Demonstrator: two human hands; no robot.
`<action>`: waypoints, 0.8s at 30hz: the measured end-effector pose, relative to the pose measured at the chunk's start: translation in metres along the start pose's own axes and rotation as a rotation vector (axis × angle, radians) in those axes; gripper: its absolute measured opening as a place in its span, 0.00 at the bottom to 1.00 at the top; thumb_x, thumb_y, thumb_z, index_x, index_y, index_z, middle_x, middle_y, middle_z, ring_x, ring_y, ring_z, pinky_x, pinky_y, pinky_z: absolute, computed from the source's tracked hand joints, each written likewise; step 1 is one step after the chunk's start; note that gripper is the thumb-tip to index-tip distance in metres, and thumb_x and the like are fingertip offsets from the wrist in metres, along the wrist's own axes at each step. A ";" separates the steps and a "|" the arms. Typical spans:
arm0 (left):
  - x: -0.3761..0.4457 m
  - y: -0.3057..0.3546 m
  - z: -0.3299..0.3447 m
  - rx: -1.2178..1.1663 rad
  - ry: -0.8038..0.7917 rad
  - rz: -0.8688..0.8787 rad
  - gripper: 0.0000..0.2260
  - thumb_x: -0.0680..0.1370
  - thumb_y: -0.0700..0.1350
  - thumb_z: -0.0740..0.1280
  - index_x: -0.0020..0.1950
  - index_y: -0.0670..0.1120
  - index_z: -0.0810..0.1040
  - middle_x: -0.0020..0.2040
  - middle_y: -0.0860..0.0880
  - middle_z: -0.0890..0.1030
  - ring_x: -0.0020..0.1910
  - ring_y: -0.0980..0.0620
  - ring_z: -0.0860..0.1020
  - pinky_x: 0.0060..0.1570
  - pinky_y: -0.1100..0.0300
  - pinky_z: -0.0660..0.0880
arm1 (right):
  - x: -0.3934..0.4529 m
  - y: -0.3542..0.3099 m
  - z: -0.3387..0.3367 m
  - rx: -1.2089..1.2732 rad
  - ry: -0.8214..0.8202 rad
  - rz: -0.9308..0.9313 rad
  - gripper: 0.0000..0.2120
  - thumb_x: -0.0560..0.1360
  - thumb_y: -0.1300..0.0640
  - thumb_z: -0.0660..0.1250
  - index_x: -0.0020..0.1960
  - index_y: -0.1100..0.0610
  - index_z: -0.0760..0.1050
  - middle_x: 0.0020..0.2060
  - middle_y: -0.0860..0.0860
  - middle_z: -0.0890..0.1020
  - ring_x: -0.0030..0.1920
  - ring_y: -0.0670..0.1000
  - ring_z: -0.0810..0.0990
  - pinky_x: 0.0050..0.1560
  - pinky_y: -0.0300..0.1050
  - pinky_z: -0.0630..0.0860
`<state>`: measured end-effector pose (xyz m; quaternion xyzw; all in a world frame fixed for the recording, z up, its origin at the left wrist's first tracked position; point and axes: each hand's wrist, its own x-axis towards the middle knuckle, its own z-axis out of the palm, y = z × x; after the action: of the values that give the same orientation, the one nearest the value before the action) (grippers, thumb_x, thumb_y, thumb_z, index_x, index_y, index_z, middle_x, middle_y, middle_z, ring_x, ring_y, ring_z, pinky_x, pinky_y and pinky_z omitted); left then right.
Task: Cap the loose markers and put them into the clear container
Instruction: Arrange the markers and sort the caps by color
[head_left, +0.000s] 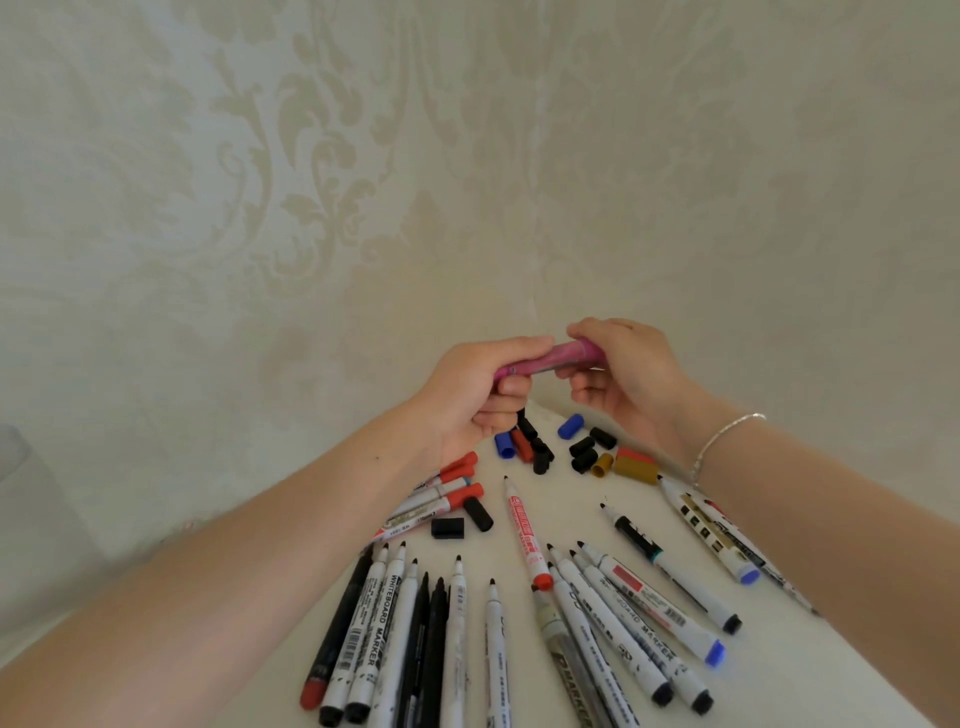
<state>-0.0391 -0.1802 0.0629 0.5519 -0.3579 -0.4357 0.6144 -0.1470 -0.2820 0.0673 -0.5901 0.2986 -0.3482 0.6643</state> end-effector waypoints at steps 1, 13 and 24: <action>-0.001 -0.001 0.001 0.011 0.011 0.012 0.07 0.77 0.46 0.67 0.44 0.44 0.79 0.24 0.53 0.62 0.20 0.58 0.55 0.18 0.67 0.53 | -0.001 -0.001 0.001 -0.006 0.009 -0.010 0.05 0.76 0.61 0.64 0.49 0.63 0.72 0.27 0.57 0.80 0.21 0.49 0.73 0.24 0.40 0.71; -0.001 -0.025 0.003 -0.007 0.072 0.008 0.24 0.77 0.45 0.66 0.20 0.50 0.69 0.22 0.54 0.57 0.21 0.56 0.53 0.20 0.64 0.50 | -0.008 0.019 0.004 0.031 0.083 0.005 0.04 0.75 0.65 0.63 0.47 0.60 0.69 0.28 0.59 0.78 0.19 0.48 0.72 0.21 0.38 0.71; -0.003 -0.047 -0.038 0.780 -0.110 0.146 0.10 0.81 0.49 0.62 0.55 0.45 0.77 0.41 0.51 0.83 0.31 0.57 0.78 0.36 0.61 0.78 | -0.008 0.034 0.009 -0.341 -0.181 0.076 0.10 0.79 0.53 0.62 0.44 0.59 0.67 0.34 0.59 0.84 0.27 0.52 0.77 0.30 0.43 0.79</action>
<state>-0.0118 -0.1642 0.0109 0.6929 -0.5670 -0.2511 0.3680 -0.1403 -0.2685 0.0350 -0.7113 0.3146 -0.2127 0.5915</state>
